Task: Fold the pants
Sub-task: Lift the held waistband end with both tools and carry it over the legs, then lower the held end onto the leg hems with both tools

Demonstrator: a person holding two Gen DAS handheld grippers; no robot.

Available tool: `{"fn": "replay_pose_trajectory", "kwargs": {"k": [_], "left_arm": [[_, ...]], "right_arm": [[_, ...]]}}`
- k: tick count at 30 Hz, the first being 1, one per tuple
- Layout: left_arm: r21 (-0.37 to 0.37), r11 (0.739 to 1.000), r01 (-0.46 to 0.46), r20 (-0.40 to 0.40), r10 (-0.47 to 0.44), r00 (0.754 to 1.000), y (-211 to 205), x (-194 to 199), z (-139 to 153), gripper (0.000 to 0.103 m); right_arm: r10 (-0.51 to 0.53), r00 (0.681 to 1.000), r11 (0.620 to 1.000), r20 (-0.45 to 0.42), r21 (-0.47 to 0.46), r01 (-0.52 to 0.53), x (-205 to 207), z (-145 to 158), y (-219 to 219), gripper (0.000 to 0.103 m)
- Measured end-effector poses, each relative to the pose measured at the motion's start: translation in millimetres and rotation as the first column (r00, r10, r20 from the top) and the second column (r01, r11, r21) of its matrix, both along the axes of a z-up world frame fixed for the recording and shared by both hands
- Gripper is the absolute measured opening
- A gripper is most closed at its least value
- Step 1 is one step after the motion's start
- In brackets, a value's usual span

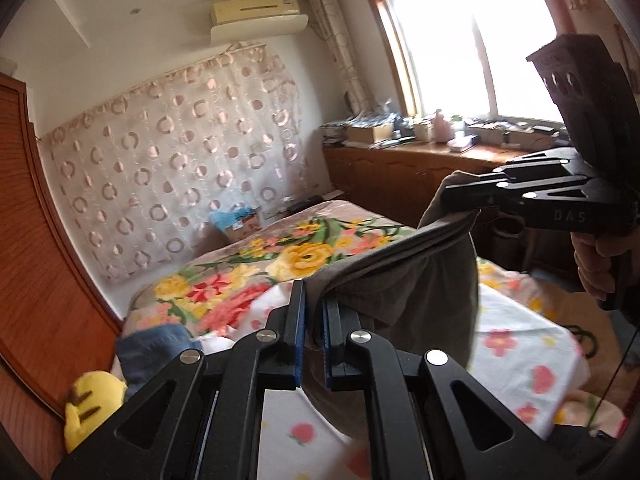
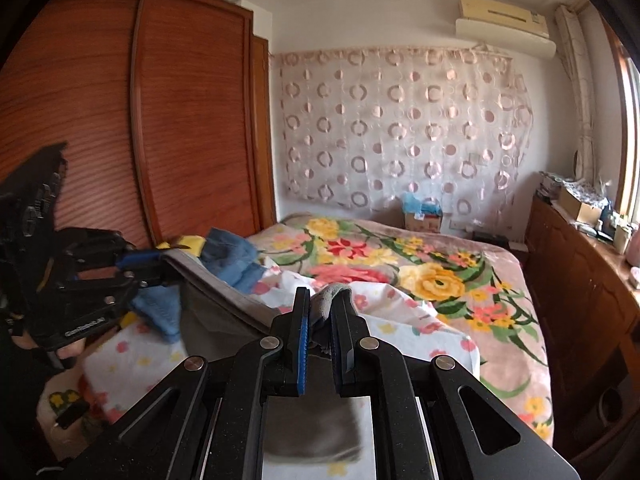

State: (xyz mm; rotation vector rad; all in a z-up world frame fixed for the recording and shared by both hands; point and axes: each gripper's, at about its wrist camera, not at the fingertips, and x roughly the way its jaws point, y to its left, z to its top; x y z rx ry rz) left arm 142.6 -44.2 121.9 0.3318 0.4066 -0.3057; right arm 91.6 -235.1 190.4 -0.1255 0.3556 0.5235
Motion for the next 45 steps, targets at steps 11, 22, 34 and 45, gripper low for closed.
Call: {"fn": "replay_pose_trajectory", "kwargs": {"k": [11,22,34,45], "left_arm": [[0.057,0.998,-0.035,0.078,0.031,0.996,11.8,33.6,16.9,0.008],[0.131,0.987,0.095,-0.202,-0.067,0.977,-13.5,-34.4,-131.1,0.008],[0.033,0.992,0.123,-0.249,-0.111,0.962,-16.9,-73.7,-148.9,0.008],[-0.029,0.991,0.128,-0.271,-0.131,0.954,-13.3,-82.0,-150.7,0.008]], "right_arm": [[-0.016,0.999,0.998,0.046,0.064,0.013,39.0,43.6,32.3,0.009],[0.009,0.963,1.000,-0.268,-0.013,-0.013,-14.2,-119.0,19.2,0.009],[0.027,0.953,0.999,-0.303,0.040,-0.016,-37.4,-124.3,5.0,0.009],[0.023,0.950,0.998,-0.311,0.057,-0.005,-35.0,-148.3,0.1,0.009]]}}
